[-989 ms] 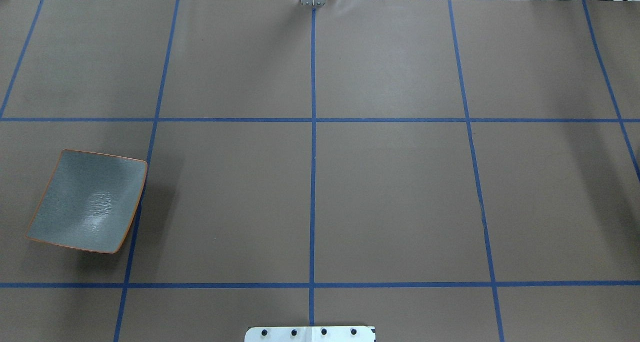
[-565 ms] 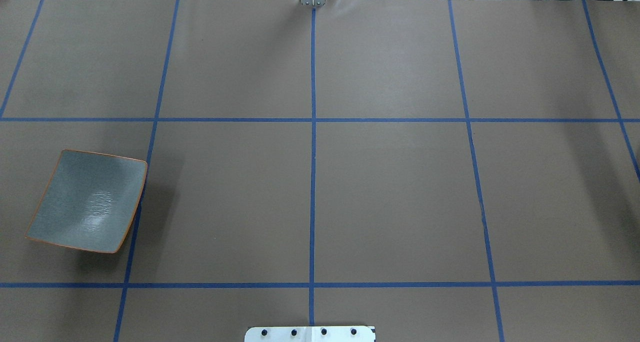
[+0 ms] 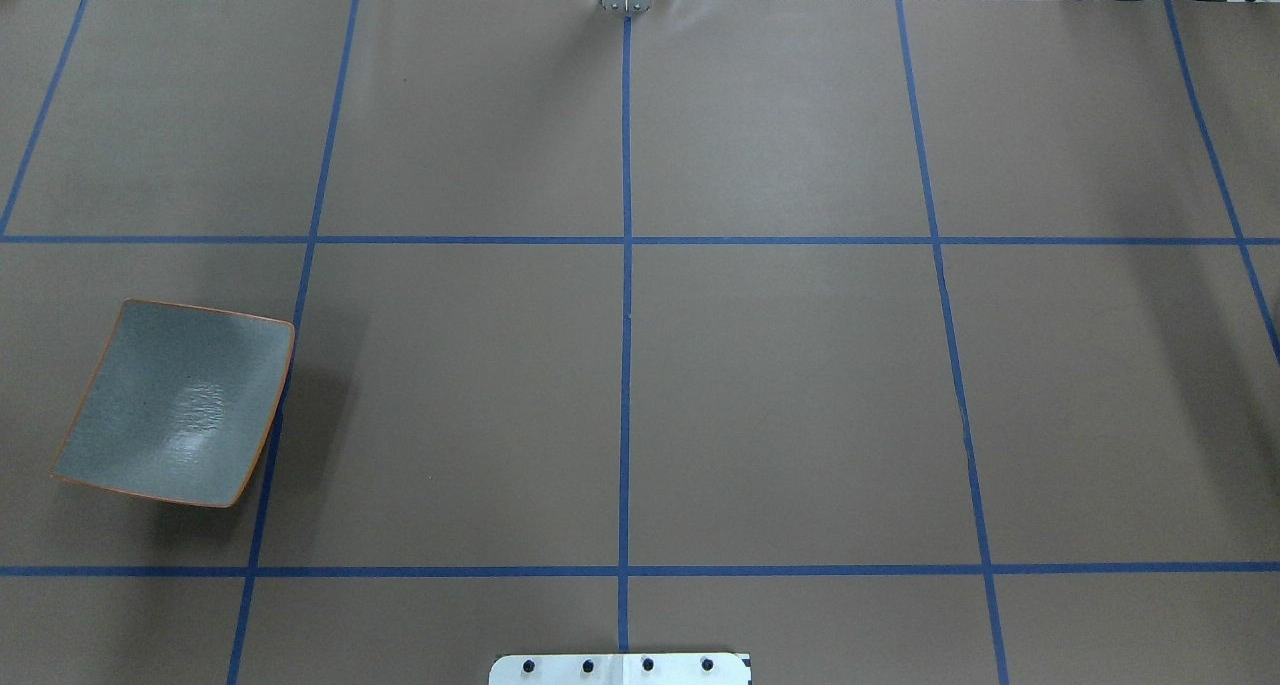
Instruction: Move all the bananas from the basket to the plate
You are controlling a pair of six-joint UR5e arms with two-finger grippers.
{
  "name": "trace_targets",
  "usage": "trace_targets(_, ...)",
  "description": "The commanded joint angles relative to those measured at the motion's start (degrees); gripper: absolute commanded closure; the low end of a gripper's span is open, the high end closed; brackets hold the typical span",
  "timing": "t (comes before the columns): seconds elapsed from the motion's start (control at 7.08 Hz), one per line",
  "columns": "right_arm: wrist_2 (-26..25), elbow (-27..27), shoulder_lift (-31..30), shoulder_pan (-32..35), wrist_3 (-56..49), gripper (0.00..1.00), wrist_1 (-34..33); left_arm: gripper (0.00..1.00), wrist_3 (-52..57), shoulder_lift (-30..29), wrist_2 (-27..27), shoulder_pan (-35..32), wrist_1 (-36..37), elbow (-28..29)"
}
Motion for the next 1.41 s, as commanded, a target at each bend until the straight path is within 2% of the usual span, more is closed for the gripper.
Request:
trace_targets(0.0,-5.3,-0.3,-0.1,-0.2,-0.1,0.0,0.7,0.0,0.1,0.0,-0.1,0.1,-0.1,0.0)
trace_targets(0.42,-6.7,-5.9,-0.9,-2.6,-0.5,0.0,6.5,0.0,0.1,0.2,-0.8,0.1,-0.3,-0.1)
trace_targets(0.57,-8.4,-6.1,-0.9,-3.2,-0.4,0.0,7.5,0.0,0.0,0.2,-0.8,0.1,-0.3,-0.1)
trace_targets(1.27,-11.1,-8.7,-2.1,-6.1,-1.1,0.0,7.7,0.0,0.1,-0.1,-0.8,0.7,-0.4,0.0)
